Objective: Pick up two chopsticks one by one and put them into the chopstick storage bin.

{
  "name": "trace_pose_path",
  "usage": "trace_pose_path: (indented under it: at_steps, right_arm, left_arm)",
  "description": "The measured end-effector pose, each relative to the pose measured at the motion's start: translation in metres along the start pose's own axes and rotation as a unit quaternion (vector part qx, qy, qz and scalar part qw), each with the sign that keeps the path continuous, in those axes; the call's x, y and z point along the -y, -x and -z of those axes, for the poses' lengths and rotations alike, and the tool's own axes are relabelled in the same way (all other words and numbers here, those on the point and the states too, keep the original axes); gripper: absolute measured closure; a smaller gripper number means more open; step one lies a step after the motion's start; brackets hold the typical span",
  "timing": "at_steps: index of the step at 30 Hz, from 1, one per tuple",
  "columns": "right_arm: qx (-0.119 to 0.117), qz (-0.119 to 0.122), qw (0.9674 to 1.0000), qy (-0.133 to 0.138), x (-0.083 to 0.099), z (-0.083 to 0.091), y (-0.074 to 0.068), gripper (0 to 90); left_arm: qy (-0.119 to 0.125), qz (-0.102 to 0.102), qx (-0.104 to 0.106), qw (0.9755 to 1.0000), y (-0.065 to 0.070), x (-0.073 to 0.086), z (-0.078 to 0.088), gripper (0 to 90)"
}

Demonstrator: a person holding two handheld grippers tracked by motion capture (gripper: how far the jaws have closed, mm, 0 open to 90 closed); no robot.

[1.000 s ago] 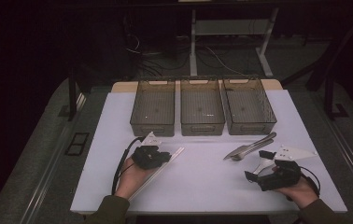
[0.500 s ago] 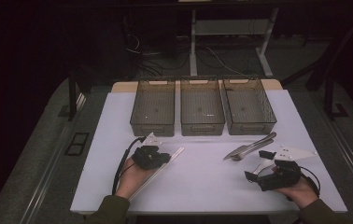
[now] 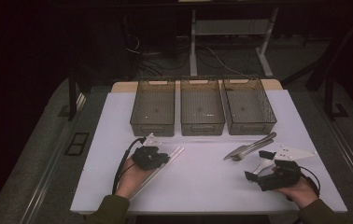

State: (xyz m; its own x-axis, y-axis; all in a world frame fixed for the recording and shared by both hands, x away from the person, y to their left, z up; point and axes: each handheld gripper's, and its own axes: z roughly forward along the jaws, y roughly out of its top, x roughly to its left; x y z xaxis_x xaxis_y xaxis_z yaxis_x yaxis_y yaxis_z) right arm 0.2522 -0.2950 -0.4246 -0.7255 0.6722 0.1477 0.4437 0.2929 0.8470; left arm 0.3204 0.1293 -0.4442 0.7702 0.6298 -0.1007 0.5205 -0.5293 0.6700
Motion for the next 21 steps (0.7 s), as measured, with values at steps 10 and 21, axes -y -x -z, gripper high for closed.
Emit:
trace_pose_path:
  at_steps: [10,21]
  right_arm:
    - [0.000,0.000,1.0000,0.001,0.0001,0.0004,0.0000,0.8]
    - [-0.002,-0.002,1.0000,0.001,-0.0001,0.0001,-0.0005,0.8]
  left_arm:
    - [0.007,-0.032,-0.035,0.9989,0.0103,0.0031,-0.0010,79.4]
    - [0.013,-0.009,-0.029,0.9995,0.0069,0.0051,-0.0007,83.3]
